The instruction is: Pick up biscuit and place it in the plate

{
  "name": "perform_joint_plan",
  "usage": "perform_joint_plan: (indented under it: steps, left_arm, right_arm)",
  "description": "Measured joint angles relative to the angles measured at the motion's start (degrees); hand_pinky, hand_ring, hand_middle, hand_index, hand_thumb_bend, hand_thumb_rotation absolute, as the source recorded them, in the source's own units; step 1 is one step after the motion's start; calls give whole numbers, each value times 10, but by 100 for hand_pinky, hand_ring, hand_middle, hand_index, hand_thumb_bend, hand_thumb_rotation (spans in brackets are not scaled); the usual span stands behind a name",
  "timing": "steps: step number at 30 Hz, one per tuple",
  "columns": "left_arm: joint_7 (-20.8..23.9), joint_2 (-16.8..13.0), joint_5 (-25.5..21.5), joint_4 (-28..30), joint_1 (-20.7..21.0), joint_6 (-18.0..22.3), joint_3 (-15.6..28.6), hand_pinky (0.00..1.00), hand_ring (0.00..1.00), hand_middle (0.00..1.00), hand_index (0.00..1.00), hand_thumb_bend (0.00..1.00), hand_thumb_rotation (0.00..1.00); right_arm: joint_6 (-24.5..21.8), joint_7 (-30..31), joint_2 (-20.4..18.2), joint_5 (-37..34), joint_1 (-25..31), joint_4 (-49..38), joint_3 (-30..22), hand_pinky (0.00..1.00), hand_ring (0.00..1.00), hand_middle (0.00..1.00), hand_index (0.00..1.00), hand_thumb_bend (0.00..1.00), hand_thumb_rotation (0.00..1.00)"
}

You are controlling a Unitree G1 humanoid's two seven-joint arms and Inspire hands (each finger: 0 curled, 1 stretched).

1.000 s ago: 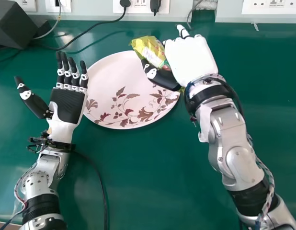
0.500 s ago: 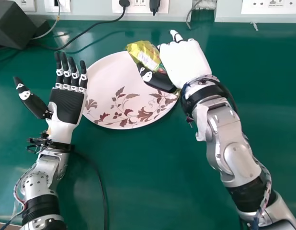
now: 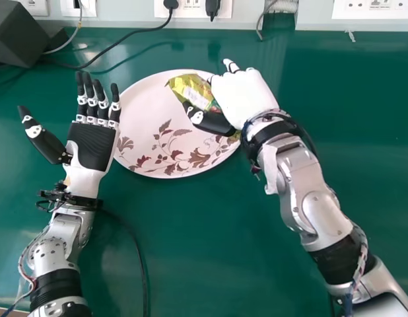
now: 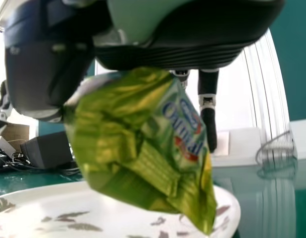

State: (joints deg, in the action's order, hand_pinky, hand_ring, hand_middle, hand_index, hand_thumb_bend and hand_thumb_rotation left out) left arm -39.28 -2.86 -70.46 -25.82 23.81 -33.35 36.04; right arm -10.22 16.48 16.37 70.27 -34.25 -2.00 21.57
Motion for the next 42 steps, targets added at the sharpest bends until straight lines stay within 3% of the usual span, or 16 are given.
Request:
perform_joint_plan:
  steps: [11,42]
  left_arm:
    - [1,0,-2,4,-3,-2,0,85,70,79,85,100,66]
    - [4,2,-1,2,1,5,-1,85,71,78,86,100,65]
  right_arm:
    - [-18,3,-4,-13,-12,45,15,38,46,49,52,47,0]
    - [1,-89,-6,-72,-72,207,57,38,46,49,52,47,0]
